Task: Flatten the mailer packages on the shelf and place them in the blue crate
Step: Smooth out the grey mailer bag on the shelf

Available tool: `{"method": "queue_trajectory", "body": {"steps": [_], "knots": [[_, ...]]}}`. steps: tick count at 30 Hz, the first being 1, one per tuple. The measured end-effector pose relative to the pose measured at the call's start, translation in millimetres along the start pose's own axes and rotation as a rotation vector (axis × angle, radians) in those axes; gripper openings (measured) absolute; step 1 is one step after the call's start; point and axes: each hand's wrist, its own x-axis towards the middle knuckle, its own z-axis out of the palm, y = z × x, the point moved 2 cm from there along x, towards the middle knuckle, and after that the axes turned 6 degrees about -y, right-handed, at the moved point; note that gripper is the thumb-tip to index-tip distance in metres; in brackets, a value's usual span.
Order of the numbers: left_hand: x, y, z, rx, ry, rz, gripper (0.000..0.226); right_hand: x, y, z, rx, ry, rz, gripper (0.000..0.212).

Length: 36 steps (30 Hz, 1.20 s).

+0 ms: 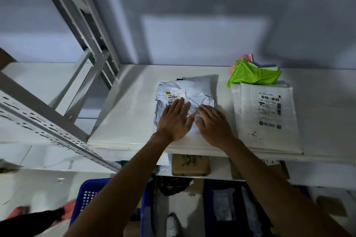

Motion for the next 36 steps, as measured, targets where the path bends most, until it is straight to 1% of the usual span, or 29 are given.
{"method": "queue_trajectory", "body": {"steps": [3,9,11,14,15,16,18,19,22,25,31,33,36], "knots": [[-2,0,-3,0.023,-0.022,0.028,0.072,-2,-2,-4,-0.048,0.09,-0.019,0.047],[-18,4,-4,0.025,-0.009,0.117,0.069,-12,-1,-4,-0.056,0.058,0.056,0.045],[-26,6,-2,0.001,0.049,0.189,0.063,-17,1,-7,-0.043,0.083,0.04,0.041],[-22,6,-6,-0.073,0.174,0.33,0.043,-16,1,-15,-0.015,0.185,0.014,0.028],[-18,6,-9,-0.072,0.196,0.336,0.039,-13,1,-17,-0.013,0.228,0.007,0.028],[-14,5,-11,-0.053,0.226,0.305,0.039,-10,-1,-19,-0.016,0.263,-0.003,0.032],[-9,4,-16,0.0,0.267,0.179,0.05,-1,-4,-20,-0.04,0.279,-0.03,0.045],[-7,4,-18,0.028,0.24,0.132,0.059,3,-4,-19,-0.054,0.263,-0.046,0.05],[1,3,-16,0.064,0.046,0.06,0.078,12,-4,-12,-0.082,0.167,-0.054,0.058],[10,-1,-13,0.065,-0.03,0.023,0.083,18,-4,-11,-0.095,0.092,-0.009,0.063],[23,-8,-10,0.055,-0.118,0.004,0.096,32,-3,-7,-0.115,0.016,-0.001,0.067],[28,-11,-11,0.042,-0.136,0.013,0.099,37,-1,-4,-0.088,-0.009,0.012,0.068],[34,-17,-15,0.04,-0.142,0.026,0.103,46,2,-2,-0.011,-0.073,0.053,0.077]]}}
